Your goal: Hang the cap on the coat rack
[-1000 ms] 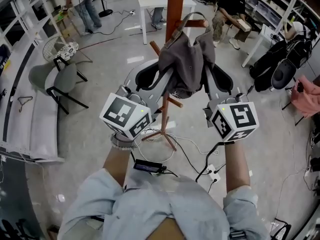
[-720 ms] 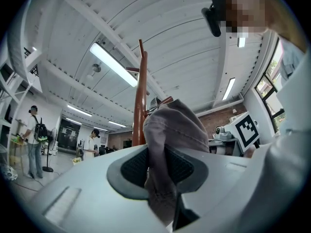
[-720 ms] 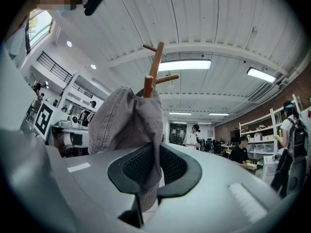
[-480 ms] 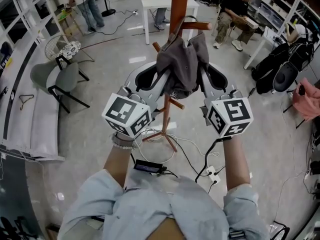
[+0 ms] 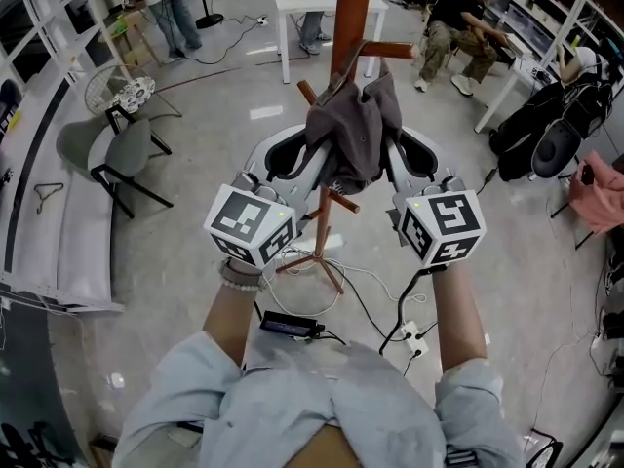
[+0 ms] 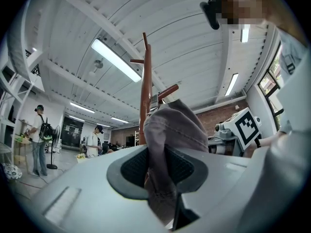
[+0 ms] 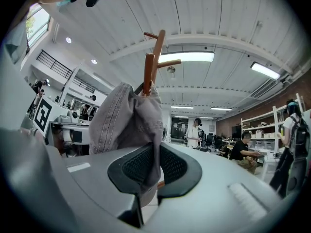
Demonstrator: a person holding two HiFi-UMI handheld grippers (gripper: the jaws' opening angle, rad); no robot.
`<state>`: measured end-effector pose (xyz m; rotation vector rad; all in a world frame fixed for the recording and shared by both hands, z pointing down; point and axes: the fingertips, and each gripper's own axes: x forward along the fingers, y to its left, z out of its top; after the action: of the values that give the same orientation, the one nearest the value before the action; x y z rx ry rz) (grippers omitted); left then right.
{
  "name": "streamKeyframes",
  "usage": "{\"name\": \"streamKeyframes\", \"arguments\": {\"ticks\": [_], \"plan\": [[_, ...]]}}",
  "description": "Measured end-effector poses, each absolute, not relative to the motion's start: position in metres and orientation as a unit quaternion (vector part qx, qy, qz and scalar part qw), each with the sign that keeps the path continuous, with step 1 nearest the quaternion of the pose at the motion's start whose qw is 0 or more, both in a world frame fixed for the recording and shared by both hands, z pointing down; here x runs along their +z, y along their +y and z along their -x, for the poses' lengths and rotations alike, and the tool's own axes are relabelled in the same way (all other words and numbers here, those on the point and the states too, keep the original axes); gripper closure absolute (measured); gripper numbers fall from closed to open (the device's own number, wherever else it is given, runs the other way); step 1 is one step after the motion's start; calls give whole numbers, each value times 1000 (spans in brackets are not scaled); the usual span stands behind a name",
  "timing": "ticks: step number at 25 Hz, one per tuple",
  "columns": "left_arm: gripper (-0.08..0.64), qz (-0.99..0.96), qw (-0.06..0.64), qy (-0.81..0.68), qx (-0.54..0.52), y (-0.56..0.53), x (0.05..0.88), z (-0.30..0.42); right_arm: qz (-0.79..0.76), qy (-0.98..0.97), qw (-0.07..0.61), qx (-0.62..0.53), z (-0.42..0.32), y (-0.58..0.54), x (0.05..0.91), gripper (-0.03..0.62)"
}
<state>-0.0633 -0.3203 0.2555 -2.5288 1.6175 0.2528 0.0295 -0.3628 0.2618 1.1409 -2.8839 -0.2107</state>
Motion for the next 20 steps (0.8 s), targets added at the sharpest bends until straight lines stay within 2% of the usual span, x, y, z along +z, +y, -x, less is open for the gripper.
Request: {"name": "streamKeyframes", "arguments": {"ticks": [20], "plan": [[466,847,58,519,103,-318,255,67,-374,-923,-2,-86,-29,-361,262,536]]}}
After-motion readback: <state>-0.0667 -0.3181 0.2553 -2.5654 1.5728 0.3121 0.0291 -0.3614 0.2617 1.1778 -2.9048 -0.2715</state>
